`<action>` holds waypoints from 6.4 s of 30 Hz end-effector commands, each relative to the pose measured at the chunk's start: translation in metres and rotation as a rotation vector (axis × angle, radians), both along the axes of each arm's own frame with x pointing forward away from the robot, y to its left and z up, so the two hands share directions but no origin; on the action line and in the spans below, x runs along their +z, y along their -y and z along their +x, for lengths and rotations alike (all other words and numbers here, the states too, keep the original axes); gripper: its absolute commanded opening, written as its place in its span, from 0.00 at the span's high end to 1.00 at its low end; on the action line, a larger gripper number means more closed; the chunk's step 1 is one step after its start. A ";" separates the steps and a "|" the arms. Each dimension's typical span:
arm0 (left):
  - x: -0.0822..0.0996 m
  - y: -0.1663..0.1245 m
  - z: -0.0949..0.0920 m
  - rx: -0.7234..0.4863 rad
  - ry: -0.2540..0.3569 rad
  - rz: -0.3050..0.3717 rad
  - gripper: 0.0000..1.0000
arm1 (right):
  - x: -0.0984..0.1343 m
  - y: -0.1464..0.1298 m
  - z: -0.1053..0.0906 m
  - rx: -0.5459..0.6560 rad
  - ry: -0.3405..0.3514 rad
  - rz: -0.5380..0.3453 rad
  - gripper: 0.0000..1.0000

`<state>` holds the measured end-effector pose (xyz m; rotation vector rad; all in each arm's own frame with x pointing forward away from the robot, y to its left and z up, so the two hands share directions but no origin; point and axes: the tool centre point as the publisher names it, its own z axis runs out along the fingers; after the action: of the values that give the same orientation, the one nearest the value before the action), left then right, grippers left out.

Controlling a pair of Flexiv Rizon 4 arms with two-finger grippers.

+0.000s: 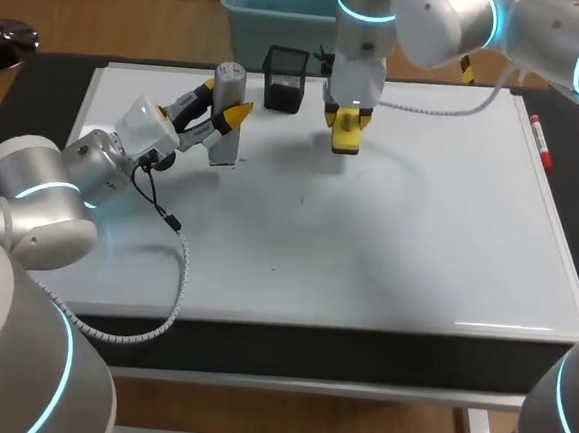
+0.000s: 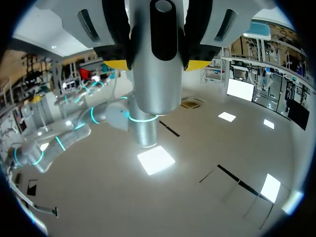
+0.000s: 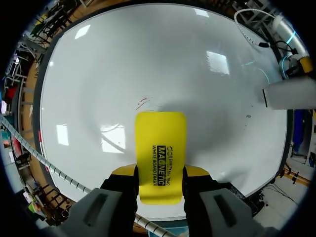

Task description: Pick up the inspection probe, press it on each red-marked spot on the whiteboard one by one, put down the probe, pick up the eraser, and wipe off all the red marks.

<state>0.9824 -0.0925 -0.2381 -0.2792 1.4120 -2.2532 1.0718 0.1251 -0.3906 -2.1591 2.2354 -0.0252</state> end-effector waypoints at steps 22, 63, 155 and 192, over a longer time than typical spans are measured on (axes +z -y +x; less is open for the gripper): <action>0.001 0.000 0.000 0.001 0.000 0.000 1.00 | -0.028 0.023 0.021 0.018 -0.026 0.012 1.00; 0.001 0.000 0.000 0.001 0.000 0.000 1.00 | 0.022 0.090 0.066 -0.542 -0.246 0.398 0.00; 0.104 0.033 0.170 -0.413 0.181 -0.133 1.00 | 0.067 0.190 0.105 -1.255 -0.624 0.753 0.00; 0.069 0.098 0.188 -0.574 0.102 -0.102 1.00 | 0.067 0.190 0.105 -1.255 -0.624 0.753 0.00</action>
<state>1.1632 -0.1915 -0.1705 0.0797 1.4299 -2.7050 1.1761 -0.0647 -0.3242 -0.2344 2.7573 1.3000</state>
